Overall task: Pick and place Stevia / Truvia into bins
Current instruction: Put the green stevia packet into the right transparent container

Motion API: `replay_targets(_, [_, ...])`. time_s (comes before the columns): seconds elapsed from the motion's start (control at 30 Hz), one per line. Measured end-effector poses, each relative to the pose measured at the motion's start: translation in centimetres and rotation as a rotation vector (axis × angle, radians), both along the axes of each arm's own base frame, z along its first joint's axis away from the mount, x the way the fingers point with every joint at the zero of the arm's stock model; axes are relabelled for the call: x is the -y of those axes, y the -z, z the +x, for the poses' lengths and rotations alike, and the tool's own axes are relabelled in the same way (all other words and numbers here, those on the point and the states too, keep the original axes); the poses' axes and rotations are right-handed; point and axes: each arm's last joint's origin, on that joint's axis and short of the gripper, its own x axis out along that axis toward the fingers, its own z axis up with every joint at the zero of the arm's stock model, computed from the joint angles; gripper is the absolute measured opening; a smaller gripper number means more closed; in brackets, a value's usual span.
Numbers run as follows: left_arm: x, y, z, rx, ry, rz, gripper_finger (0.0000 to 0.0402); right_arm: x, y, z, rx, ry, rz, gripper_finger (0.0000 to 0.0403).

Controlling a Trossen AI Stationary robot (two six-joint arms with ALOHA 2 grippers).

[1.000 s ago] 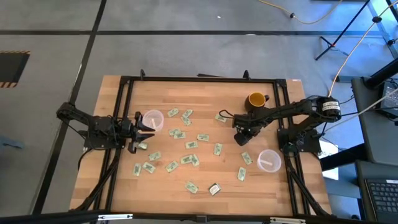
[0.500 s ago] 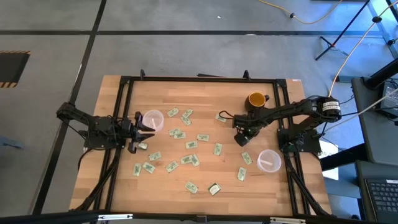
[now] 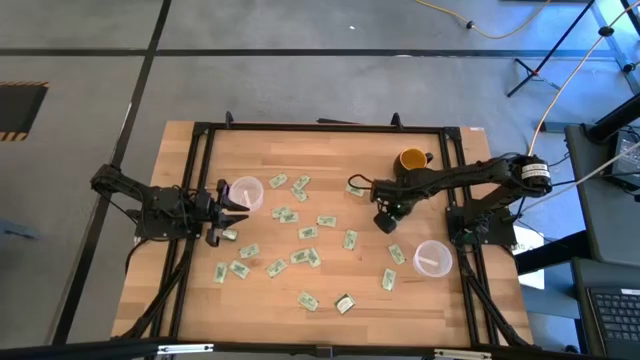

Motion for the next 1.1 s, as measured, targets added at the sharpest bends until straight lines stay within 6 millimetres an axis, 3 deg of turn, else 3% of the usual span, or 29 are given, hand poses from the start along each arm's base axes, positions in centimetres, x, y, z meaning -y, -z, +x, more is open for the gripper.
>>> replay_targets(0.3, [0.0,0.0,0.0,0.000,0.000,0.000,0.0082,-2.6,-5.7,1.9,0.020,-0.128,0.002,0.0000])
replay_targets(0.53, [0.0,0.0,0.0,0.000,0.000,0.000,0.0082,-7.0,-9.9,0.0,-0.050,-0.102,0.006,0.0000])
replay_targets(0.87, [0.0,0.0,0.0,-0.001,0.001,0.000,0.0082,-12.8,-12.1,-5.2,-0.048,0.048,-0.009,0.0000])
replay_targets(1.0, [0.0,0.0,0.0,0.000,0.001,0.000,0.0082,-14.1,-11.9,-6.0,-0.008,0.070,-0.056,0.0000])
replay_targets(1.1, [0.0,0.0,0.0,0.000,0.001,0.000,0.0082,-14.6,-10.8,-6.3,0.010,0.076,-0.087,0.0000])
